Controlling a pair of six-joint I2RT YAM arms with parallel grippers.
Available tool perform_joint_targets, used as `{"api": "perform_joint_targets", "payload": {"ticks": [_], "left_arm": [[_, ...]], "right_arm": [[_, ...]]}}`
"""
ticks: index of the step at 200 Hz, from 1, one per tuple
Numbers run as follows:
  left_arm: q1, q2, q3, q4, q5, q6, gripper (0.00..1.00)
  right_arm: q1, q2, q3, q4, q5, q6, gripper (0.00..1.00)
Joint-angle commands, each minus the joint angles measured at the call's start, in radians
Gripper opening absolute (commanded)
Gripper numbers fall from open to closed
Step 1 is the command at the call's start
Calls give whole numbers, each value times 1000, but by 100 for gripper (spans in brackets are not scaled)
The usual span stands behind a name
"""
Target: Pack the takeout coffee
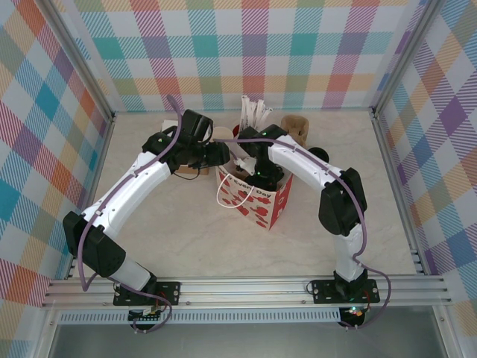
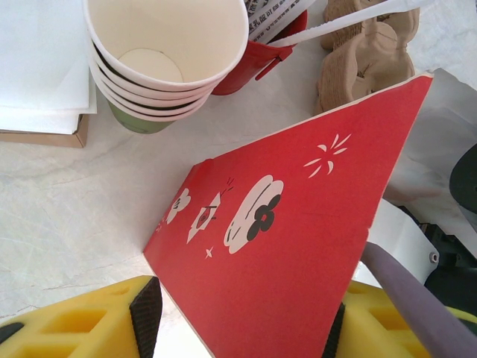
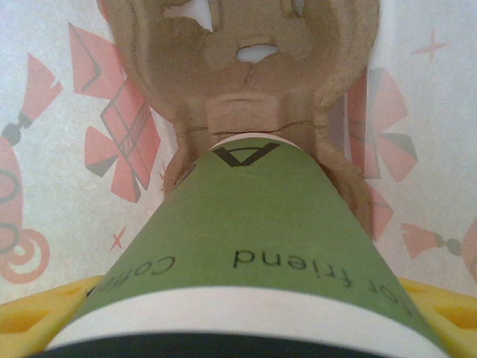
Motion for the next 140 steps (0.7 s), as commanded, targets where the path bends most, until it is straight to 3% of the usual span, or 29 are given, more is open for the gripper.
{"api": "perform_joint_targets", "payload": {"ticks": [1, 140], "left_arm": [[-10, -21, 6, -15, -9, 1, 57], [-10, -10, 17, -16, -2, 3, 57]], "right_arm": [[6, 14, -8, -14, -24, -15, 74], [6, 15, 2, -52, -17, -10, 73]]}}
